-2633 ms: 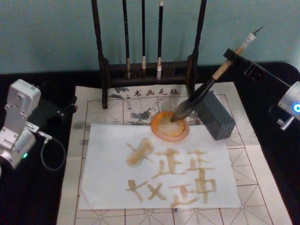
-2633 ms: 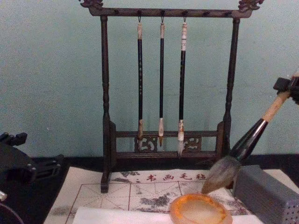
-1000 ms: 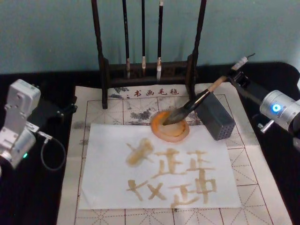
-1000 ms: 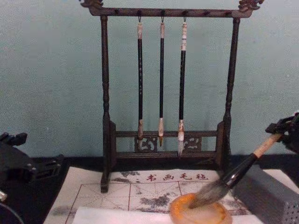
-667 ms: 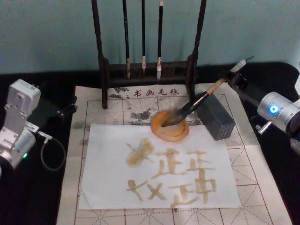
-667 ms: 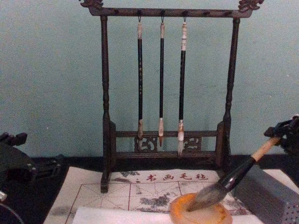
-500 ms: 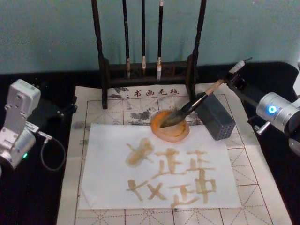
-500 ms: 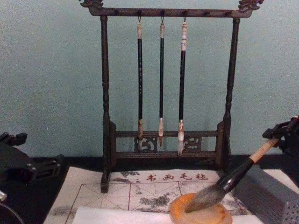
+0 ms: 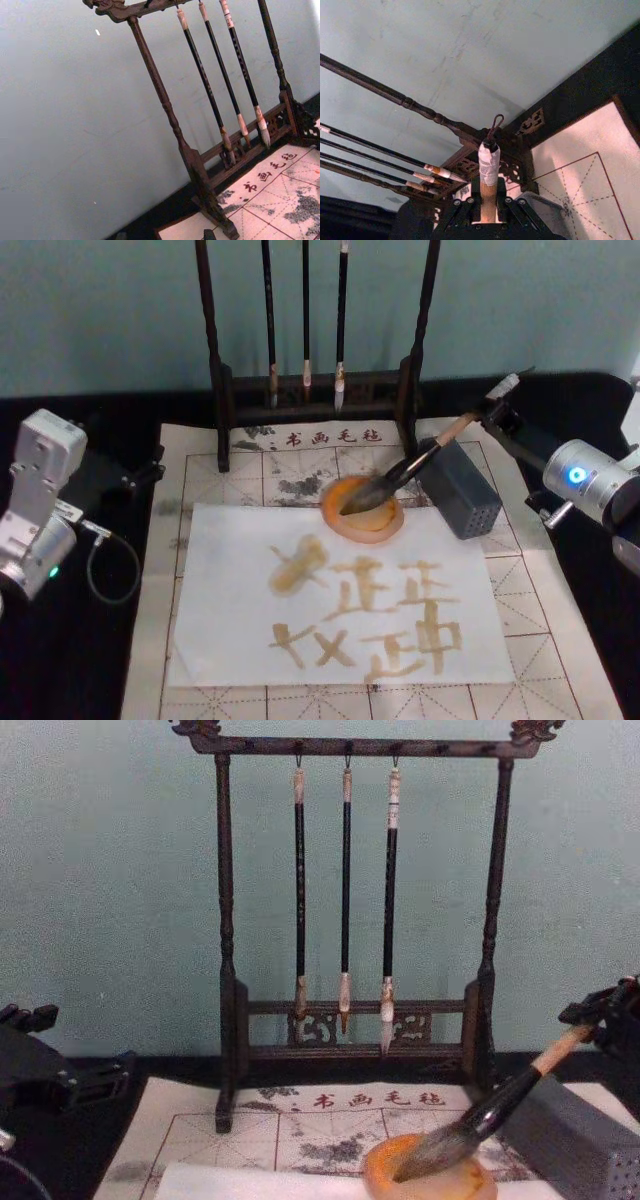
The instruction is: Pick up the brush from the inkstone, write on the paper, then place the brush back to its original position.
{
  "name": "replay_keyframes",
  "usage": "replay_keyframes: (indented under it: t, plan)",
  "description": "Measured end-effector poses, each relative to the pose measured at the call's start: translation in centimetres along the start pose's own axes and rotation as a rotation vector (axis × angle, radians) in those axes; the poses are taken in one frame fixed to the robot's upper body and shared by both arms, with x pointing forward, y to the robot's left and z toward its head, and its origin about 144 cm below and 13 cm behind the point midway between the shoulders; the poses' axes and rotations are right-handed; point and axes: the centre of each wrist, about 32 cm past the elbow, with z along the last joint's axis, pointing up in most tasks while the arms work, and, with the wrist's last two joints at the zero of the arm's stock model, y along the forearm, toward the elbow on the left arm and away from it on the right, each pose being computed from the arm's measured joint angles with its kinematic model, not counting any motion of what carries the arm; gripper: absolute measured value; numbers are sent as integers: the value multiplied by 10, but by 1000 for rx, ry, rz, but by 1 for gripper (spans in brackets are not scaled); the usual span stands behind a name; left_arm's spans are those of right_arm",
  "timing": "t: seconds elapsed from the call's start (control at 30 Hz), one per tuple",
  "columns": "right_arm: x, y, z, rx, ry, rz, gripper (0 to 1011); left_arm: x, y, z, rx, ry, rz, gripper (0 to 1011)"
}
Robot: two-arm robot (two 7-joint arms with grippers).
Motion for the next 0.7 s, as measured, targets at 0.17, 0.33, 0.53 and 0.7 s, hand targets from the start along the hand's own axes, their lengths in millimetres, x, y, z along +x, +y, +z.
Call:
replay_keyframes:
  t: [0.17, 0.33, 0.53, 0.7]
  plan:
    - [0, 0, -1, -1, 3, -5, 197, 0, 0, 0, 0, 0, 0, 1001]
    - [1, 0, -2, -3, 4, -9, 197, 0, 0, 0, 0, 0, 0, 1001]
    - [1, 1, -3, -5, 1, -17, 197, 0, 0, 0, 0, 0, 0, 1001]
    - [1, 1, -3, -5, 1, -17, 197, 0, 0, 0, 0, 0, 0, 1001]
